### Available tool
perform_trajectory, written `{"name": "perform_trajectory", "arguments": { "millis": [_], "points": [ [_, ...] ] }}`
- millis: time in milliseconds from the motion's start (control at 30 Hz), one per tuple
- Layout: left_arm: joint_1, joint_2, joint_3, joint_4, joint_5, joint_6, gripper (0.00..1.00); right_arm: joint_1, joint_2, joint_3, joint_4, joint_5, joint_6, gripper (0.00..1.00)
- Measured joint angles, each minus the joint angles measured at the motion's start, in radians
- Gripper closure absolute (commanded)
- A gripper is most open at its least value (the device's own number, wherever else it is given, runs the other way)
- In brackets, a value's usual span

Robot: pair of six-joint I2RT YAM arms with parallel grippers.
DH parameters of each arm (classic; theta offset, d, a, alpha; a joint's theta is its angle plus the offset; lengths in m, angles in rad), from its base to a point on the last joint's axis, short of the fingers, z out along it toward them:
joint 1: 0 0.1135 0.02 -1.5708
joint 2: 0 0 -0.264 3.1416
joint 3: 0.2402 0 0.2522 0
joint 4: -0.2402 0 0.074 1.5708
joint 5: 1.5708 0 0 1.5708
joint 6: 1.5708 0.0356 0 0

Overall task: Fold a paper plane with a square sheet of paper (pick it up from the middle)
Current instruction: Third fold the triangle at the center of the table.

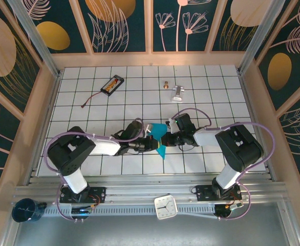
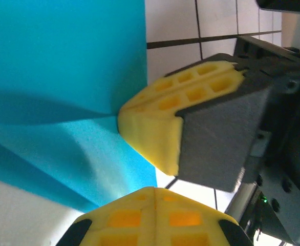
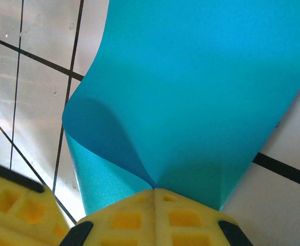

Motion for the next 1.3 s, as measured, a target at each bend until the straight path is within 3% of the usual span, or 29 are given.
{"name": "perform_trajectory", "arguments": {
  "millis": [733,1300],
  "points": [
    [0.002,0.023,0.012,-0.070,-0.019,0.071,0.97,0.000,0.002,0.002,0.000,0.000,0.000,1.00],
    [0.074,0.065,0.061,-0.098,-0.034,0.103,0.98,0.001,0.007,0.013,-0.011,0.000,-0.001,1.00]
  ]
}}
